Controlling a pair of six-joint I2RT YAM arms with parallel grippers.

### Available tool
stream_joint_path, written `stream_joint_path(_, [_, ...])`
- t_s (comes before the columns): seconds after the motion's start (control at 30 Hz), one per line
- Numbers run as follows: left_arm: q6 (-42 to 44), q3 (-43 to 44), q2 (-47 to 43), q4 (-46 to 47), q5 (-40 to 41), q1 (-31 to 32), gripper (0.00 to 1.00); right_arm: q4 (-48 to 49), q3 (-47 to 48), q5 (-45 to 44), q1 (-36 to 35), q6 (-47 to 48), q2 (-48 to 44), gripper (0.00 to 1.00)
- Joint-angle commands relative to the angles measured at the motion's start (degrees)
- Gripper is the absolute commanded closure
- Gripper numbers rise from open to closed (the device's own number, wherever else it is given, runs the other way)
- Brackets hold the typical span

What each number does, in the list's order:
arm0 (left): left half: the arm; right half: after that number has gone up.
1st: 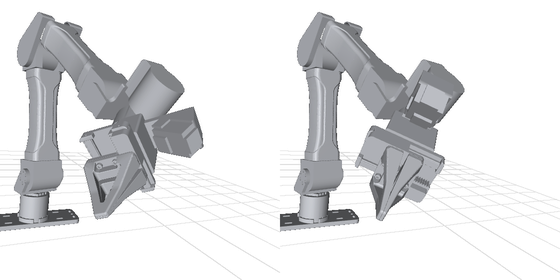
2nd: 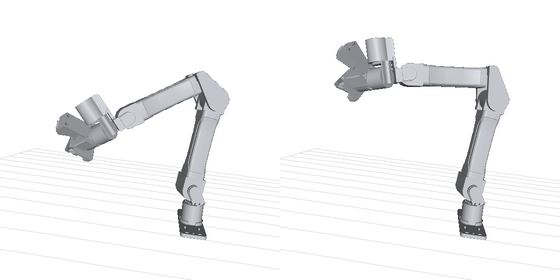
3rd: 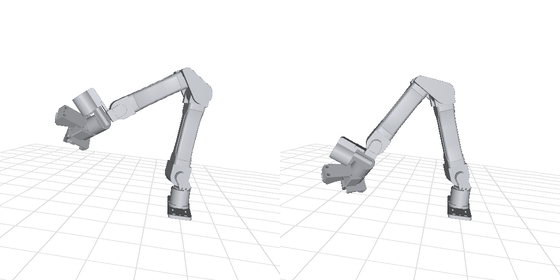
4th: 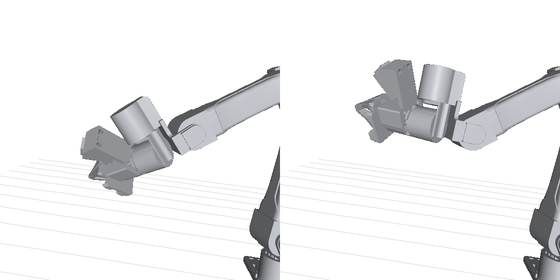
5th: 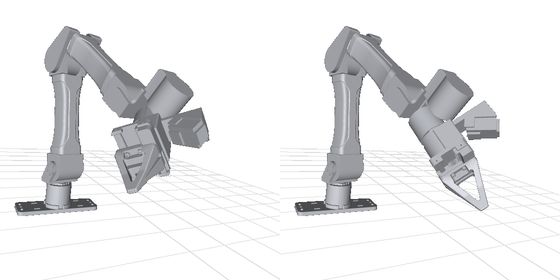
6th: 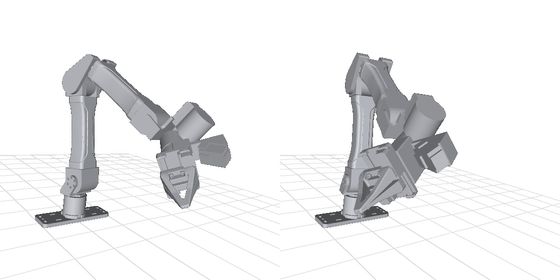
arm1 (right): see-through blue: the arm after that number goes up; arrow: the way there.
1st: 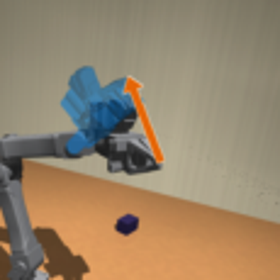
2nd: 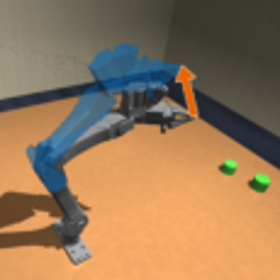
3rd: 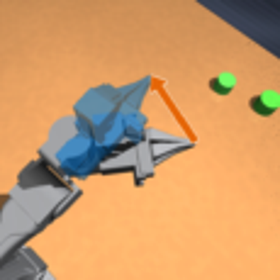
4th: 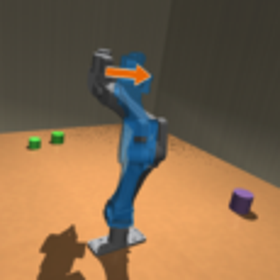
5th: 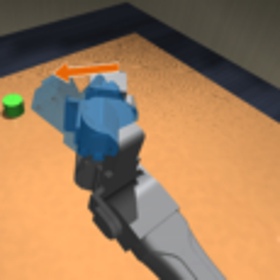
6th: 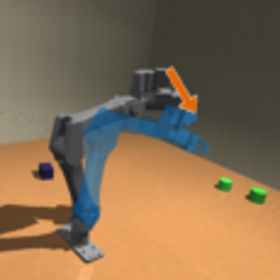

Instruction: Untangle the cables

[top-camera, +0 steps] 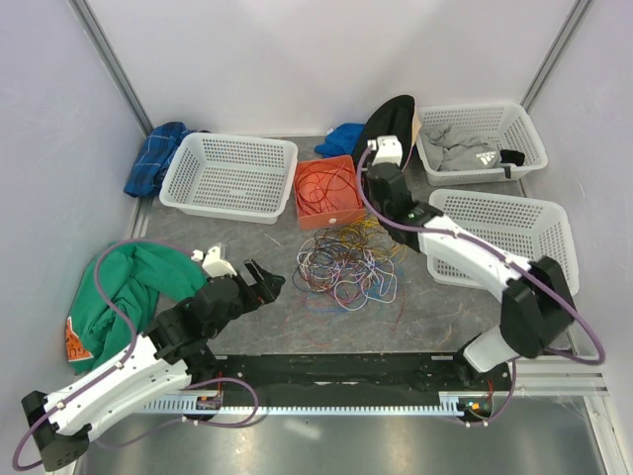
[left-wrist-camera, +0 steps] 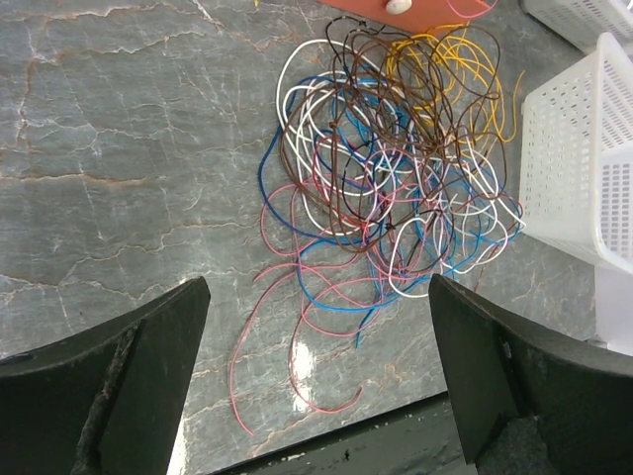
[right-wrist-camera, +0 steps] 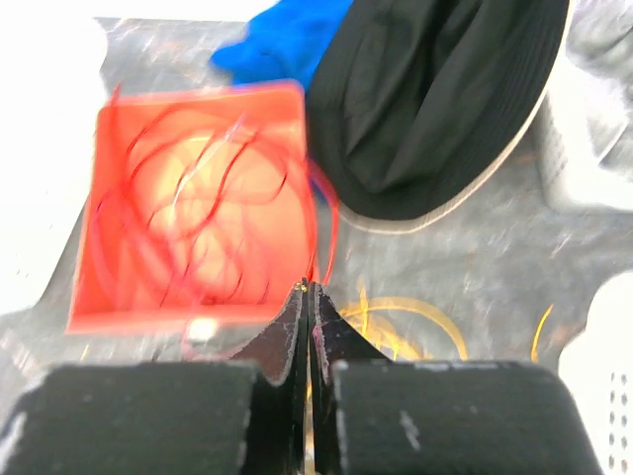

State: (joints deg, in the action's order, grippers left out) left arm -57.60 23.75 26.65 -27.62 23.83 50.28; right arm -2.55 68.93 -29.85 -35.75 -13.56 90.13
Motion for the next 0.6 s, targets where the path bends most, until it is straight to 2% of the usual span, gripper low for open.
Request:
stream_joint_path(0.0, [-0.2,2.3,0.2,2.7,2.4,0.2,0.0,2.1,-8.9,6.2,-2.5,-5.1,-9.5,1.0])
stream_joint_path(0.1, [2.2,1.6,0.1,5.9,2.4,0.2,0.0,2.1,-16.0,5.3,-5.4,-4.8,-17.4,0.91])
stream_joint_path(0.13, [3.4,1.1,0.2,8.0,2.0,0.2,0.01,2.1,-19.2,5.5,-6.8,-5.4,-21.2,0.83])
stream_joint_path(0.23, [8.5,-0.9,2.1,16.7,-2.2,0.2,0.0,1.4,-25.8,5.9,-8.2,-7.9,-28.5,0.7])
stream_joint_path(0.33, [10.1,-1.7,9.0,23.3,-6.1,0.3,0.0,0.5,-32.0,6.6,-9.1,-11.0,-35.3,0.64])
stream_joint_path(0.5, [10.3,3.9,27.5,25.9,-8.4,1.3,0.0,-1.2,-36.7,8.4,-9.5,-12.7,-41.3,0.61])
stream_joint_path(0.57, [11.2,5.4,31.2,29.3,-7.7,3.6,0.0,-1.8,-37.8,8.8,-9.6,-12.5,-41.9,0.61])
